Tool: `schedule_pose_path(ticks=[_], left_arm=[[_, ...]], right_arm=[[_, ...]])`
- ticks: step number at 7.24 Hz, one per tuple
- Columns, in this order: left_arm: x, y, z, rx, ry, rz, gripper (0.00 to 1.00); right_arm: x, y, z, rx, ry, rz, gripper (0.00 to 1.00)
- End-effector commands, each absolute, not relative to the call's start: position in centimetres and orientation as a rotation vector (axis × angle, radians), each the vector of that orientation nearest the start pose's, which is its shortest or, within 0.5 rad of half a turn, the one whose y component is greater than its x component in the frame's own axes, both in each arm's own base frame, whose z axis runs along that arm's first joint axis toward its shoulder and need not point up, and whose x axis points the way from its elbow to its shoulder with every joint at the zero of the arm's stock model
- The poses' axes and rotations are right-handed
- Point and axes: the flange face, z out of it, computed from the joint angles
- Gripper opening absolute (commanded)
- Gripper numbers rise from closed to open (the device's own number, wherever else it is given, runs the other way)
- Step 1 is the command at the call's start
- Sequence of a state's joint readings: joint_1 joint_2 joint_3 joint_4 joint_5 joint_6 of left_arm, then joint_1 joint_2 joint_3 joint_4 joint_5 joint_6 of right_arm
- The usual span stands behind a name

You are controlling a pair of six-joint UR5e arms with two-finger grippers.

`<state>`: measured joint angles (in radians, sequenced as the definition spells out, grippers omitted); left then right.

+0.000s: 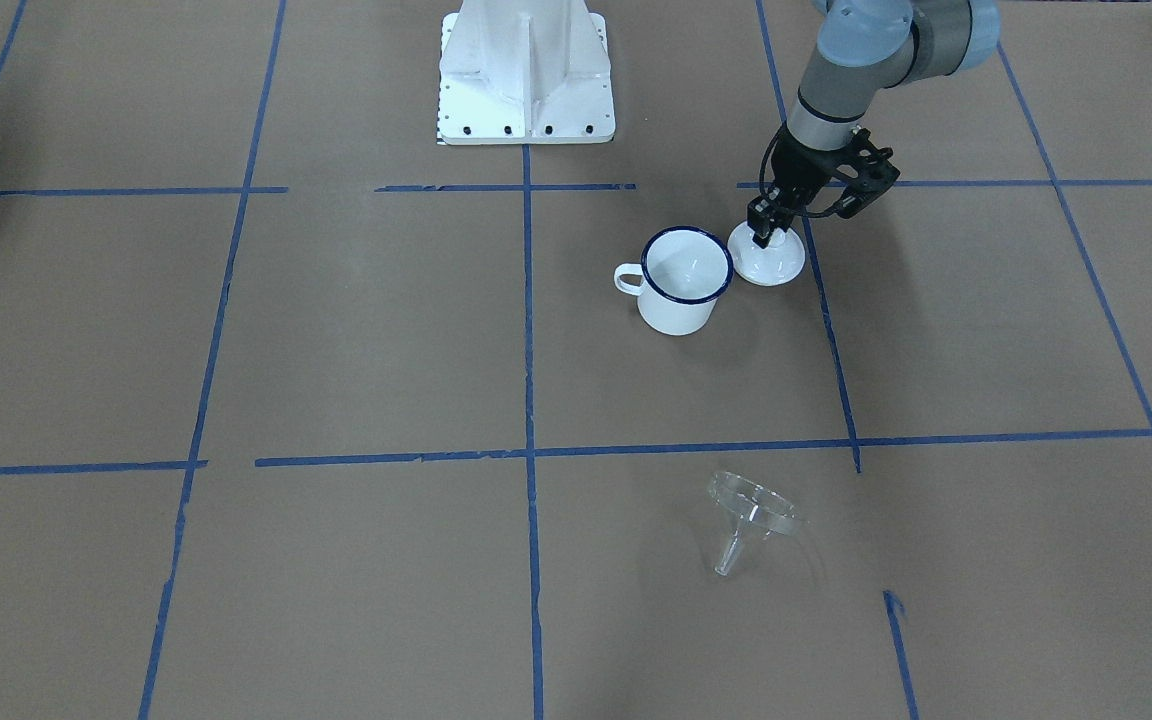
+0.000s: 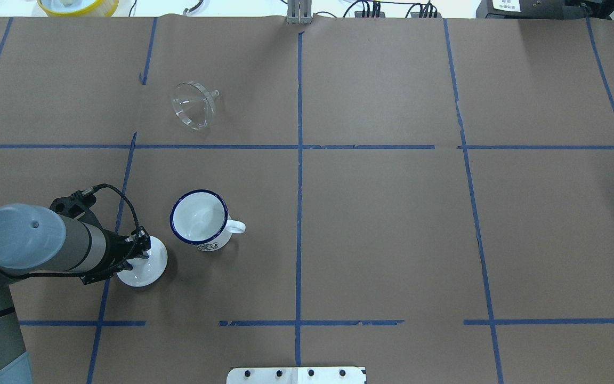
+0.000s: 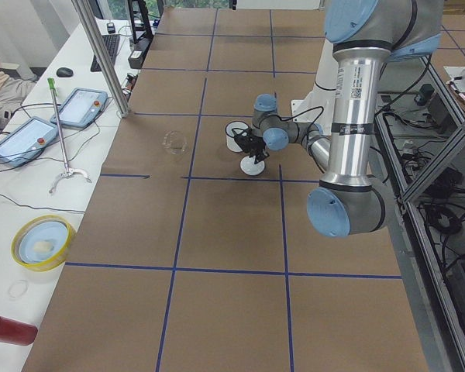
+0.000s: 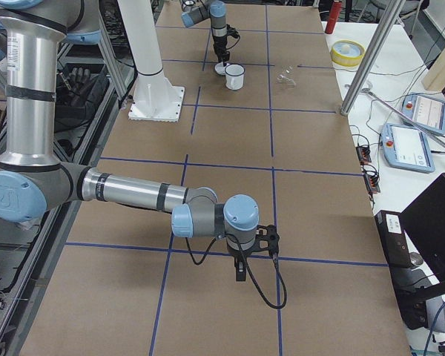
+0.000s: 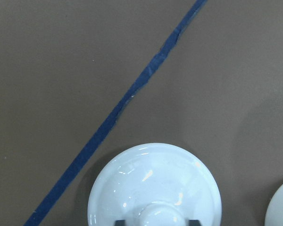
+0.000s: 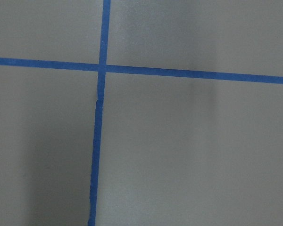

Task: Remove funnel from cup
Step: 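Release the funnel and move the left gripper to the white lid, then grasp the white lid by its knob with the left gripper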

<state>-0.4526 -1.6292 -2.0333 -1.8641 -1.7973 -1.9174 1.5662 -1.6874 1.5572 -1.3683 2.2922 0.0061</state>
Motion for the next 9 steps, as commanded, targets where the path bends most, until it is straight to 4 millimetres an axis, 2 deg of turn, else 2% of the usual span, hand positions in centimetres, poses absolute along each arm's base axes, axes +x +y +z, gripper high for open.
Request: schedule_pose_path(ticks=[1, 2, 3, 4, 5, 6, 7, 8, 9], left_arm=[[38.0, -31.7, 35.5, -0.166, 0.832, -0.67, 0.0], [35.3, -31.4, 33.2, -0.146, 0.802, -0.661, 0.0], [33.9, -31.0, 31.6, -0.144, 0.778, -0.669, 0.0], [34.2, -31.5, 28.9, -0.14, 0.811, -0.668, 0.0], [35.8, -32.4, 26.2, -0.142, 0.786, -0.674, 0.0], [37.4, -33.3, 22.4, -0.144, 0.776, -0.674, 0.0], [39.5, -34.1, 20.8, -0.157, 0.769, -0.669, 0.0], [41.9, -35.0, 21.0, -0.179, 0.745, -0.663, 0.0], [43.2, -35.7, 20.6, -0.179, 0.755, -0.658, 0.0]], right_arm=[[6.6, -44.5, 70.3, 0.065, -0.721, -0.025, 1.0], [6.5, -44.5, 70.3, 0.065, -0.723, -0.025, 1.0], [6.6, -44.5, 70.2, 0.067, -0.721, -0.025, 1.0], [6.5, -44.5, 70.3, 0.065, -0.723, -0.025, 1.0], [6.5, -44.5, 70.2, 0.067, -0.723, -0.025, 1.0], [6.5, -44.5, 70.3, 0.065, -0.723, -0.025, 1.0], [6.5, -44.5, 70.3, 0.065, -0.723, -0.025, 1.0], [6.5, -44.5, 70.3, 0.065, -0.723, -0.025, 1.0], [6.5, -44.5, 70.3, 0.065, -0.723, -0.025, 1.0]])
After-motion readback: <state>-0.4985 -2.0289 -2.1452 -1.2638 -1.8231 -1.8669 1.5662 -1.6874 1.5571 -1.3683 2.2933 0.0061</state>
